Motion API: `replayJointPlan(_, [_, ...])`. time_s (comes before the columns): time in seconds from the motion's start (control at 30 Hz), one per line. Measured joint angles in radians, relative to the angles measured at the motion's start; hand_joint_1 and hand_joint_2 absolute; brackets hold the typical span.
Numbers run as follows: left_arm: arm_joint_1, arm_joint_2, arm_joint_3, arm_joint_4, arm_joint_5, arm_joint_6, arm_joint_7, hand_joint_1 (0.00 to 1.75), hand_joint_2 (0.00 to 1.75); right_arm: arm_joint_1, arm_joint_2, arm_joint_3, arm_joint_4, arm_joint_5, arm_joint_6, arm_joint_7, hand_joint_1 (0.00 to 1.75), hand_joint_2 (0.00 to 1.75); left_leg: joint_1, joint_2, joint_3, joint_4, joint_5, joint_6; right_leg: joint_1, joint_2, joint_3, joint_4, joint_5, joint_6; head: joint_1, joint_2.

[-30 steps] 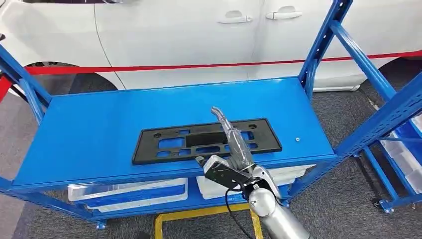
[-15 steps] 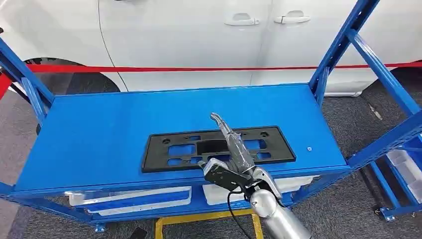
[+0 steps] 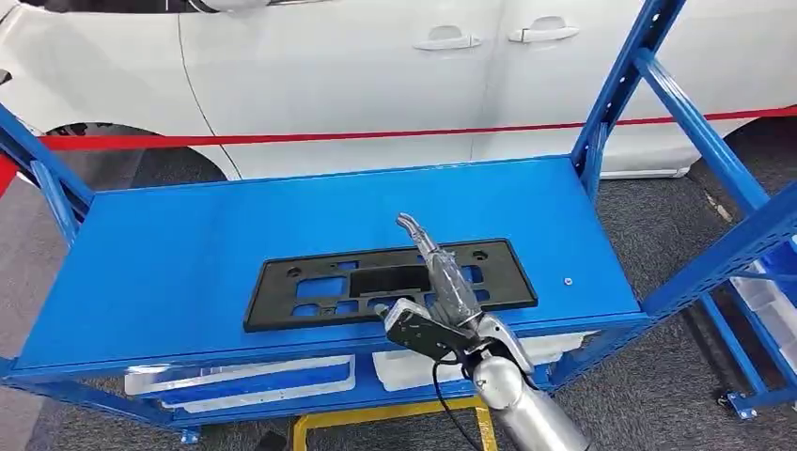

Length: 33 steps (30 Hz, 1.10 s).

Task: Take the parts from the cabinet and place them on the table.

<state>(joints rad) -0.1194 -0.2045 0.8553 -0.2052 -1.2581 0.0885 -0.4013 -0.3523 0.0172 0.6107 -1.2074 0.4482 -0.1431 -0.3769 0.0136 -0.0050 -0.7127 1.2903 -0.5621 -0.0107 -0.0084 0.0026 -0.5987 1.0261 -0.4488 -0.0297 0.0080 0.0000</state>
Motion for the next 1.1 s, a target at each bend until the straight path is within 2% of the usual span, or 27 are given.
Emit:
replayJointPlan(0.03, [-0.001, 0.0, 0.0, 0.0, 0.0, 0.0, 0.0, 0.0, 0.0, 0.0, 0.0, 0.0, 0.0, 0.0, 0.0, 0.0, 0.0, 1.75, 0.0, 0.0, 0.036, -0.076, 0.045, 0.002, 0.0, 0.001, 0.001, 0.002, -0.001, 0.001, 0.0, 0.0])
replayJointPlan(0.07, [-0.002, 0.0, 0.0, 0.0, 0.0, 0.0, 0.0, 0.0, 0.0, -0.001, 0.0, 0.0, 0.0, 0.0, 0.0, 0.0, 0.0, 1.75, 0.0, 0.001, 0.089, -0.182, 0.096, 0.006, 0.0, 0.003, 0.004, 0.005, -0.004, 0.005, 0.0, 0.0])
replayJointPlan(0.1, [-0.002, 0.0, 0.0, 0.0, 0.0, 0.0, 0.0, 0.0, 0.0, -0.001, 0.0, 0.0, 0.0, 0.0, 0.0, 0.0, 0.0, 1.75, 0.0, 0.001, 0.118, -0.249, 0.108, 0.011, 0.0, 0.003, 0.003, 0.007, -0.007, 0.009, 0.0, 0.0])
replayJointPlan(0.13, [-0.005, 0.0, 0.0, 0.0, 0.0, 0.0, 0.0, 0.0, 0.0, -0.001, 0.0, 0.0, -0.001, 0.0, 0.0, 0.0, 0.0, 1.75, -0.006, 0.0, 0.129, -0.266, 0.098, 0.014, 0.008, 0.004, -0.001, 0.013, -0.01, 0.014, 0.0, 0.0])
replayJointPlan(0.23, [-0.002, 0.0, 0.0, 0.0, -0.003, 0.008, 0.008, 0.0, 0.0, -0.002, 0.0, 0.0, 0.0, 0.007, 0.013, 0.004, 0.0, 1.75, -0.007, -0.002, 0.125, -0.264, 0.103, 0.028, 0.005, 0.004, 0.001, 0.005, -0.003, 0.027, 0.001, 0.0])
replayJointPlan(0.27, [-0.003, 0.0, 0.0, 0.0, -0.008, 0.013, 0.012, 0.0, 0.0, -0.006, 0.0, 0.0, 0.0, 0.014, 0.024, 0.007, 0.0, 1.75, 0.0, 0.0, 0.13, -0.277, 0.11, 0.038, 0.01, 0.004, 0.001, 0.007, -0.006, 0.034, 0.0, 0.0])
replayJointPlan(0.3, [-0.003, 0.0, -0.001, 0.0, -0.009, 0.015, 0.013, 0.0, 0.0, -0.01, -0.001, 0.0, 0.002, 0.022, 0.034, 0.01, 0.0, 1.75, 0.002, 0.0, 0.134, -0.282, 0.114, 0.044, 0.005, 0.004, -0.004, 0.022, -0.021, 0.038, 0.002, 0.0])
replayJointPlan(0.33, [-0.006, 0.0, -0.002, 0.0, -0.01, 0.017, 0.014, 0.0, 0.0, -0.02, -0.001, 0.003, 0.005, 0.03, 0.046, 0.012, 0.0, 1.75, 0.003, 0.001, 0.134, -0.285, 0.116, 0.05, 0.004, 0.002, -0.024, 0.065, -0.052, 0.043, 0.003, 0.0])
replayJointPlan(0.4, [-0.01, 0.0, -0.007, 0.0, -0.017, 0.016, 0.018, 0.0, 0.0, -0.041, -0.001, 0.017, 0.021, 0.054, 0.075, 0.015, 0.0, 1.75, 0.002, 0.002, 0.133, -0.284, 0.116, 0.051, -0.001, 0.002, -0.096, 0.22, -0.126, 0.052, 0.002, 0.0])
replayJointPlan(0.43, [-0.01, 0.0, -0.011, 0.0, -0.019, 0.014, 0.021, 0.0, 0.0, -0.05, -0.001, 0.028, 0.032, 0.066, 0.088, 0.014, 0.0, 1.75, 0.002, 0.003, 0.132, -0.284, 0.116, 0.051, -0.002, 0.002, -0.126, 0.283, -0.146, 0.055, 0.003, 0.0])
replayJointPlan(0.47, [-0.01, 0.0, -0.017, 0.0, -0.023, 0.014, 0.024, 0.0, 0.0, -0.063, -0.001, 0.04, 0.044, 0.08, 0.1, 0.014, 0.0, 1.75, 0.002, 0.003, 0.132, -0.283, 0.116, 0.051, -0.004, 0.002, -0.141, 0.31, -0.141, 0.058, 0.002, 0.0])
replayJointPlan(0.5, [-0.011, 0.0, -0.023, 0.0, -0.027, 0.013, 0.026, 0.0, 0.0, -0.08, -0.001, 0.051, 0.054, 0.091, 0.105, 0.014, 0.0, 1.75, 0.002, 0.002, 0.133, -0.282, 0.115, 0.05, -0.006, 0.001, -0.129, 0.283, -0.113, 0.058, 0.003, 0.0])
replayJointPlan(0.53, [-0.014, 0.0, -0.026, 0.0, -0.029, 0.013, 0.028, 0.0, 0.0, -0.1, 0.0, 0.063, 0.062, 0.104, 0.113, 0.014, 0.0, 1.75, 0.003, 0.001, 0.133, -0.279, 0.114, 0.049, -0.007, 0.0, -0.1, 0.22, -0.072, 0.056, 0.002, 0.0])
replayJointPlan(0.57, [-0.017, -0.002, -0.028, 0.0, -0.03, 0.012, 0.033, 0.0, 0.0, -0.13, 0.005, 0.081, 0.069, 0.126, 0.133, 0.016, 0.0, 1.75, 0.003, -0.003, 0.135, -0.276, 0.112, 0.046, -0.007, 0.0, -0.055, 0.13, -0.023, 0.052, 0.003, 0.0])
replayJointPlan(0.6, [-0.019, -0.003, -0.031, 0.0, -0.035, 0.011, 0.038, 0.0, 0.0, -0.185, 0.012, 0.105, 0.079, 0.17, 0.191, 0.035, 0.0, 1.75, 0.003, -0.003, 0.135, -0.273, 0.109, 0.042, -0.007, 0.002, -0.02, 0.051, 0.013, 0.047, 0.003, 0.0])
replayJointPlan(0.63, [-0.024, -0.003, -0.036, 0.0, -0.04, 0.009, 0.044, 0.0, 0.0, -0.266, 0.02, 0.148, 0.099, 0.213, 0.262, 0.053, 0.0, 1.75, -0.005, 0.003, 0.125, -0.27, 0.107, 0.036, -0.001, 0.005, -0.006, 0.032, -0.003, 0.043, 0.002, 0.0])
replayJointPlan(0.67, [-0.03, -0.003, -0.044, 0.0, -0.043, 0.007, 0.049, 0.0, 0.0, -0.339, 0.037, 0.222, 0.125, 0.242, 0.347, 0.075, 0.0, 1.75, -0.005, 0.008, 0.119, -0.264, 0.109, 0.031, 0.0, 0.006, -0.015, 0.017, -0.001, 0.039, 0.002, 0.0])
replayJointPlan(0.73, [-0.039, -0.004, -0.05, 0.0, -0.043, 0.006, 0.052, 0.0, 0.0, -0.426, 0.058, 0.29, 0.153, 0.233, 0.386, 0.092, 0.0, 1.75, -0.003, 0.009, 0.12, -0.27, 0.114, 0.021, 0.005, 0.004, -0.016, 0.017, -0.002, 0.03, 0.002, 0.0])
replayJointPlan(0.8, [-0.039, -0.006, -0.05, 0.0, -0.043, 0.008, 0.053, 0.0, 0.0, -0.478, 0.079, 0.343, 0.186, 0.219, 0.383, 0.101, 0.0, 1.75, 0.003, 0.005, 0.115, -0.263, 0.102, 0.01, -0.004, -0.001, -0.007, 0.002, 0.006, 0.015, 0.001, 0.0])
replayJointPlan(0.83, [-0.038, -0.006, -0.05, 0.0, -0.043, 0.009, 0.053, 0.0, 0.0, -0.498, 0.082, 0.364, 0.199, 0.216, 0.377, 0.101, 0.0, 1.75, 0.002, 0.005, 0.103, -0.231, 0.08, 0.007, -0.003, -0.004, -0.006, 0.0, 0.006, 0.007, 0.0, 0.0])
replayJointPlan(0.9, [-0.037, -0.006, -0.05, 0.0, -0.043, 0.01, 0.053, 0.0, 0.0, -0.523, 0.087, 0.395, 0.217, 0.216, 0.372, 0.101, 0.0, 1.75, 0.004, 0.005, 0.026, -0.065, -0.002, -0.001, -0.001, -0.007, -0.007, 0.0, 0.006, 0.0, 0.0, 0.0])
replayJointPlan(0.93, [-0.036, -0.006, -0.05, 0.0, -0.043, 0.01, 0.054, 0.0, 0.0, -0.526, 0.087, 0.407, 0.227, 0.215, 0.369, 0.101, 0.0, 1.75, 0.004, 0.005, -0.009, 0.006, -0.026, -0.004, 0.0, -0.007, -0.007, 0.001, 0.005, -0.001, 0.0, 0.0])
replayJointPlan(0.97, [-0.035, -0.006, -0.05, 0.0, -0.043, 0.011, 0.054, 0.0, 0.0, -0.527, 0.087, 0.417, 0.233, 0.213, 0.363, 0.101, 0.0, 1.75, 0.004, 0.005, -0.03, 0.044, -0.028, -0.004, 0.001, -0.007, -0.007, 0.002, 0.004, -0.002, 0.0, 0.0])
replayJointPlan(1.0, [-0.034, -0.006, -0.05, 0.0, -0.042, 0.012, 0.054, 0.0, 0.0, -0.529, 0.087, 0.427, 0.238, 0.207, 0.355, 0.104, 0.0, 1.75, 0.004, 0.005, -0.028, 0.034, -0.008, -0.004, 0.002, -0.006, -0.006, 0.003, 0.004, -0.003, 0.0, 0.0])
replayJointPlan(1.03, [-0.033, -0.006, -0.05, 0.0, -0.042, 0.013, 0.054, 0.0, 0.0, -0.533, 0.087, 0.437, 0.243, 0.2, 0.343, 0.108, 0.0, 1.75, 0.005, 0.005, -0.004, -0.023, 0.032, -0.003, 0.002, -0.004, -0.006, 0.005, 0.002, -0.002, 0.0, 0.0])
replayJointPlan(1.1, [-0.034, -0.005, -0.051, 0.0, -0.042, 0.014, 0.054, 0.0, 0.0, -0.547, 0.087, 0.455, 0.251, 0.187, 0.318, 0.109, 0.0, 1.75, 0.005, 0.006, 0.08, -0.203, 0.126, 0.003, 0.002, -0.002, -0.003, 0.012, -0.004, 0.003, 0.0, 0.0])
